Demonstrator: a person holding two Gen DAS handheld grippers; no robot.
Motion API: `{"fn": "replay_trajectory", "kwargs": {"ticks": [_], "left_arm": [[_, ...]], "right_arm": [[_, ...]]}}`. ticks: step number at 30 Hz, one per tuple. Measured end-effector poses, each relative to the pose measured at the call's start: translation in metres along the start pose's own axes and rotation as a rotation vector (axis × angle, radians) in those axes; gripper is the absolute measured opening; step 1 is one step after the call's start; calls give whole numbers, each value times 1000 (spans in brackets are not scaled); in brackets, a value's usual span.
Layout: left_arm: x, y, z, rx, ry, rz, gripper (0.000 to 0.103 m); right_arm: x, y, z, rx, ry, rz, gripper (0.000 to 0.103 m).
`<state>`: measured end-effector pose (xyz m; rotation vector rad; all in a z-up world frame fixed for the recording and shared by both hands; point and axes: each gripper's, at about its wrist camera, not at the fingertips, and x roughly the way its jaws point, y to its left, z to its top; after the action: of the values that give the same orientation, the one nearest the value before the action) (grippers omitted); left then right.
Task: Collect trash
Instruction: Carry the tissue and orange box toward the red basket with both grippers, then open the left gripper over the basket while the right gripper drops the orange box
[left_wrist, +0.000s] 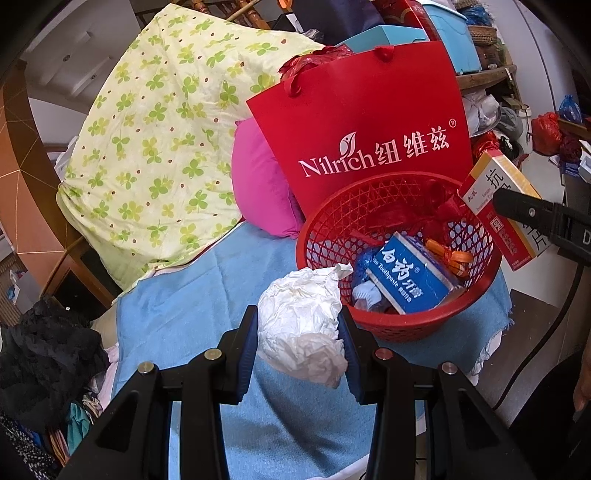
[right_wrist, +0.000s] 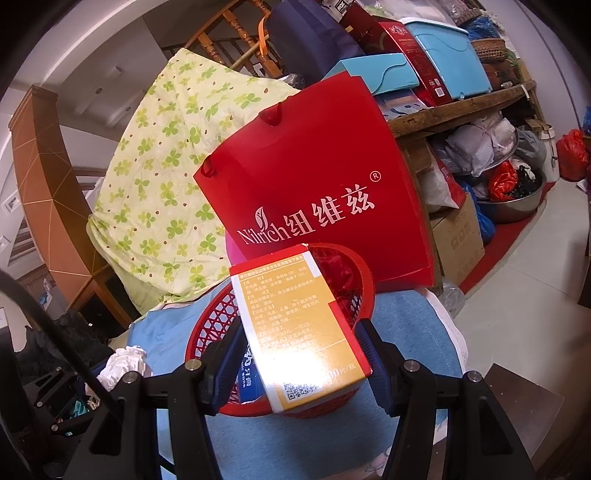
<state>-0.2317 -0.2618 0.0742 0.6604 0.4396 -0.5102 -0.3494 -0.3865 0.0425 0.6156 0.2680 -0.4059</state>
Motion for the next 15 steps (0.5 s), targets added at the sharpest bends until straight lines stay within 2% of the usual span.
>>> {"fn": "replay_trajectory", "kwargs": {"ticks": [15], "left_arm": [[-3, -5, 26, 1, -47, -56, 43]], "right_arm": [[2, -8, 15, 37, -28, 3, 63]]}}
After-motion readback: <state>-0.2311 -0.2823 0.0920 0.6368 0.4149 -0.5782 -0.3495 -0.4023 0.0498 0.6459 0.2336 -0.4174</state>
